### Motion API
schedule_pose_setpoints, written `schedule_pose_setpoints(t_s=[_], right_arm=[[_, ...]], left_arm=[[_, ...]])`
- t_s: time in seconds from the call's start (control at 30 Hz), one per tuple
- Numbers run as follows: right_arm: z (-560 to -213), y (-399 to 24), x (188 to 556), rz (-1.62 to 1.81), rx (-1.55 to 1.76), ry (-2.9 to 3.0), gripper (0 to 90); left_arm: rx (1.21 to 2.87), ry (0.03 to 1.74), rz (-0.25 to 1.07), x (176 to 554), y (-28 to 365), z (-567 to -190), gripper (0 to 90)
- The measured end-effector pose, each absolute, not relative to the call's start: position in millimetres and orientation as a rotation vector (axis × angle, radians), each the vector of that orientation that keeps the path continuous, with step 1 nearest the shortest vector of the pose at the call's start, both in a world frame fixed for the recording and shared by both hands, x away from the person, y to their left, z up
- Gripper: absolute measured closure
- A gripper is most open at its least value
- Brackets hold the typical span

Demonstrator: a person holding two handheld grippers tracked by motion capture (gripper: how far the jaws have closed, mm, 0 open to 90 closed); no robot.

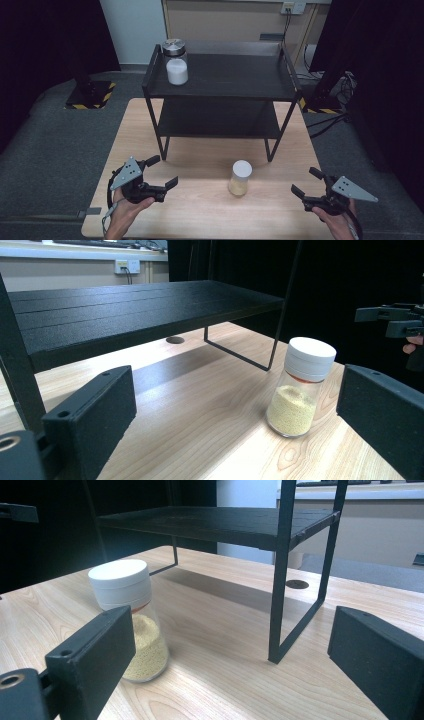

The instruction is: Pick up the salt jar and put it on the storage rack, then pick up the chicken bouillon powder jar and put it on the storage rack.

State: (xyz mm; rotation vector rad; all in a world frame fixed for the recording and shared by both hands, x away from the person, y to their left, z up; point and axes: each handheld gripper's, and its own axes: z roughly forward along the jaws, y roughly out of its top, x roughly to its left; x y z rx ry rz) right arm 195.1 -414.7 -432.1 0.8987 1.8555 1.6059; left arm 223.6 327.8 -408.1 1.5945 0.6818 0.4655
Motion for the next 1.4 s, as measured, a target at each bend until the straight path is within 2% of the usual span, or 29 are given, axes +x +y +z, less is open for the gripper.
schedule_pose_setpoints(t_s=[1.4], right_arm=[[-422.7,-415.6,204.4,1.739,0.749,1.906,4.0]], left_arm=[[1.573,0.725,0.477,222.3,334.2,-410.6,1.0]])
